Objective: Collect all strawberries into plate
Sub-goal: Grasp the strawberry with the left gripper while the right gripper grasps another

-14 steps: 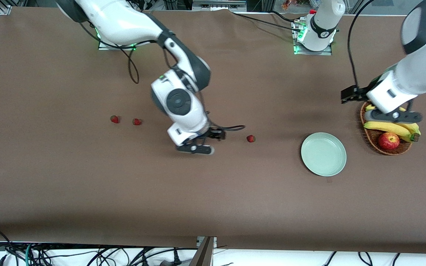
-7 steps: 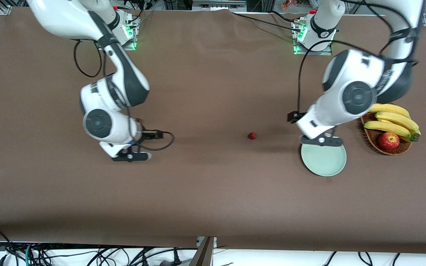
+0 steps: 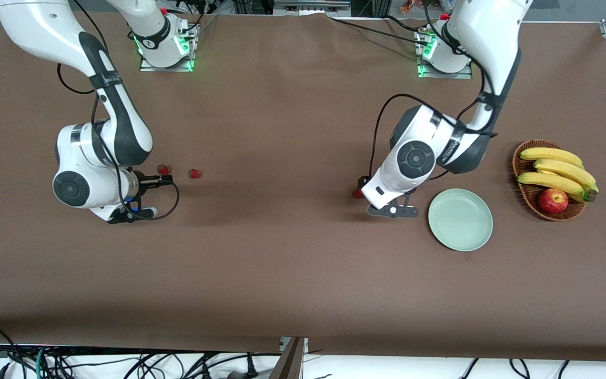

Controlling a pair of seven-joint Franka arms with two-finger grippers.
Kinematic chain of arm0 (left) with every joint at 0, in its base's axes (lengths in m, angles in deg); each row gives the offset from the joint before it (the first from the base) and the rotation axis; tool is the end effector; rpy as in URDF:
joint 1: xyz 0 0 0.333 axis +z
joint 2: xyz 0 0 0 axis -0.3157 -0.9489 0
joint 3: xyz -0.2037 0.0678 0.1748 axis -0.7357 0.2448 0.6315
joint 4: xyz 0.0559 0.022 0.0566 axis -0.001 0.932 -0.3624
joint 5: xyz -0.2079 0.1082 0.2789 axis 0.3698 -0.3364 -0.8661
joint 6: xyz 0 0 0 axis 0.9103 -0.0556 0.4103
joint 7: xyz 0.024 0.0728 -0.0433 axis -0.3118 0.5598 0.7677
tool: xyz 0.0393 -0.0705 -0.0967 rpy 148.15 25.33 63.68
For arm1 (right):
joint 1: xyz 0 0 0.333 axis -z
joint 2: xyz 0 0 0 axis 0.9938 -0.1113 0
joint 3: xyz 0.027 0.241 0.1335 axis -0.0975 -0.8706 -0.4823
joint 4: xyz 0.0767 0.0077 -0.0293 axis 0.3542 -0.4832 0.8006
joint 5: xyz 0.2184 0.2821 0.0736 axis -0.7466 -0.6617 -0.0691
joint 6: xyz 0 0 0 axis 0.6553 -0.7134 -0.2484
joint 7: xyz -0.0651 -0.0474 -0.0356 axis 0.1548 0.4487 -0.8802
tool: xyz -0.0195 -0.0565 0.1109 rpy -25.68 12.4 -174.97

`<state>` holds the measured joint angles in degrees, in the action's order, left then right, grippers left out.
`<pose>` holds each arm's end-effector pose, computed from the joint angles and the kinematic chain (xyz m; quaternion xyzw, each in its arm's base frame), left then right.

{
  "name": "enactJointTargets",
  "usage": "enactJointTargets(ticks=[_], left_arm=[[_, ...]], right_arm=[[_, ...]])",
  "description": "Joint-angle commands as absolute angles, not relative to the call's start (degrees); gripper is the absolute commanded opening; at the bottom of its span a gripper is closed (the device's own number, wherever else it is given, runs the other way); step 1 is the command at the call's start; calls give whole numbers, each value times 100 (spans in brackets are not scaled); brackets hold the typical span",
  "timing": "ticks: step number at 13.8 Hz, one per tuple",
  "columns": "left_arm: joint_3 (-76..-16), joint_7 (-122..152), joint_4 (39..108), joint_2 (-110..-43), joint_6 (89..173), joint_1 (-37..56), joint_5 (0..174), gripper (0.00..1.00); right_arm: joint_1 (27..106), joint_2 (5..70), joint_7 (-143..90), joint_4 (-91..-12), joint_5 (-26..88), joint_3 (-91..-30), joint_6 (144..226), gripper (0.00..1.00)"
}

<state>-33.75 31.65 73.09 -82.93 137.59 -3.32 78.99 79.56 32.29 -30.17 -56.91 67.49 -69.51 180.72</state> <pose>0.5419 -0.2804 0.2192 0.9970 -0.0278 -0.0728 0.0006 0.5536 0.0729 0.2063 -0.9797 -0.0736 0.1864 0.0073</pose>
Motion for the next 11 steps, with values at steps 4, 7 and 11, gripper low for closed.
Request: enactJointTargets(ticks=[4,7,11], left_arm=[[-3305,3457,8244,-8432,15495,-682,7847,98],[-3305,3615,8227,-8617,15907,-744,7847,88],[-3314,3668,8209,-8652,15917,-753,7847,48]], right_arm=[[7921,3278,-2934,-6489,6797,-6957,18534,100],[7921,3243,-2934,-6753,6797,-6948,18603,100],[7921,3190,-2934,-6930,6797,-6852,18885,82]])
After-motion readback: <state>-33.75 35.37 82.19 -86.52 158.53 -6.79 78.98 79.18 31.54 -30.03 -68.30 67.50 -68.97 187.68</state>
